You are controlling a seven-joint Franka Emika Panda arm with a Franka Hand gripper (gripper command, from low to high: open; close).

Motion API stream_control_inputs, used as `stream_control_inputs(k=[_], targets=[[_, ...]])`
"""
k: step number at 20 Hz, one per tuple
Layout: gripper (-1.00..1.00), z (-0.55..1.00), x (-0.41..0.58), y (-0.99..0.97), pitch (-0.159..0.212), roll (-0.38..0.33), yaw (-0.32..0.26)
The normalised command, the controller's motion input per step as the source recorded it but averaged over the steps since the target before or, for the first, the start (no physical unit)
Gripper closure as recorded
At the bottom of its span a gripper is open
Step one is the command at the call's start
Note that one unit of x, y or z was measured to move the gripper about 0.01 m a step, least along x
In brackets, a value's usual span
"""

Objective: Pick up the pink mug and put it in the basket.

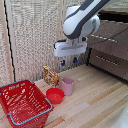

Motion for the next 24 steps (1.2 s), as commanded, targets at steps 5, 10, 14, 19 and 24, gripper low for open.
stream_control_inputs(k=[5,10,14,19,24], targets=[[-1.00,-0.52,-0.096,-0.17,0.000,0.030,0.036],[-1.00,-0.48,-0.087,-0.23,0.009,0.042,0.031],[-1.00,-0.43,-0.117,-0.22,0.023,0.042,0.033],[-1.00,-0.39,0.004,-0.12,-0.010,0.018,0.035],[1.00,-0.14,0.073,0.03,0.012,-0.031,0.001]])
